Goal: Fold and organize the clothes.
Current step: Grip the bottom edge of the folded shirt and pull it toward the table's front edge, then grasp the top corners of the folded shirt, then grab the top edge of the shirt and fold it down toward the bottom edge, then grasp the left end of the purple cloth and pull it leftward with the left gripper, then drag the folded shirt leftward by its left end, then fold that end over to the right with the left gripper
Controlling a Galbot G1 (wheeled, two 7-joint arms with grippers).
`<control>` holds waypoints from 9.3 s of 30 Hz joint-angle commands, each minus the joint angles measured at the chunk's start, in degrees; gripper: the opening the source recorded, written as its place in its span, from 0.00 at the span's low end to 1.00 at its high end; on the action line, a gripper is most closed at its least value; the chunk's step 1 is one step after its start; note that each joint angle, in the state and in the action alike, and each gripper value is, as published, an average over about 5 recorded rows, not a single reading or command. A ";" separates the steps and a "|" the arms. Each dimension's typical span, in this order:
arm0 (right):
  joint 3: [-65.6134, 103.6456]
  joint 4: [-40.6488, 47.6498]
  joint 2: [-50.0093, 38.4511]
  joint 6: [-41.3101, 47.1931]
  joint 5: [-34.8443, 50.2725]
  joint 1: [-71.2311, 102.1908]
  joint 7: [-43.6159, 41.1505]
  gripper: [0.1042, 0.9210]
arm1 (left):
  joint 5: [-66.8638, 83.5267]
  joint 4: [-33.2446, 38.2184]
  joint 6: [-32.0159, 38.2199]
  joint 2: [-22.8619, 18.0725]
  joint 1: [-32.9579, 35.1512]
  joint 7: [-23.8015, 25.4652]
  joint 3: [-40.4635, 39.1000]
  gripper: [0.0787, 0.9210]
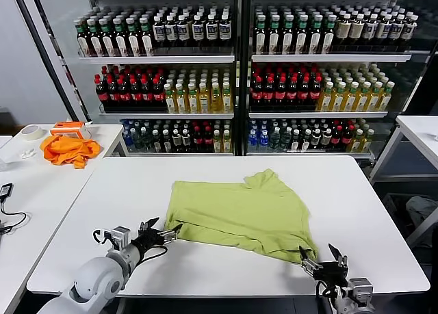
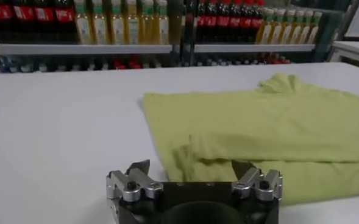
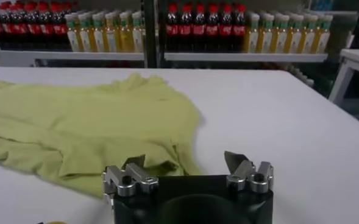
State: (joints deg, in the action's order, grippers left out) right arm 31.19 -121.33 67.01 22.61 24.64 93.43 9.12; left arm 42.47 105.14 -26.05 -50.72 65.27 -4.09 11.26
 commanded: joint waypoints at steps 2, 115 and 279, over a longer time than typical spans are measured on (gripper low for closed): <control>-1.18 0.89 0.61 0.10 1.88 0.08 -0.45 0.85 | -0.83 0.52 -3.08 -0.68 1.32 -2.92 -0.61 0.87; -24.66 49.05 9.20 9.31 4.90 -57.57 4.14 0.57 | 0.50 -19.72 -5.03 -2.82 -21.42 -1.14 -10.84 0.67; -0.18 -9.05 -2.94 5.84 -4.51 -0.71 8.40 0.88 | 5.19 10.75 -3.47 -11.64 -3.94 -10.81 -8.36 0.01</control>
State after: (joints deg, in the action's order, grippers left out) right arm 30.32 -130.46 63.89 28.43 19.98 92.38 17.54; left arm 47.33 119.50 -30.28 -58.14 65.48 -16.34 7.75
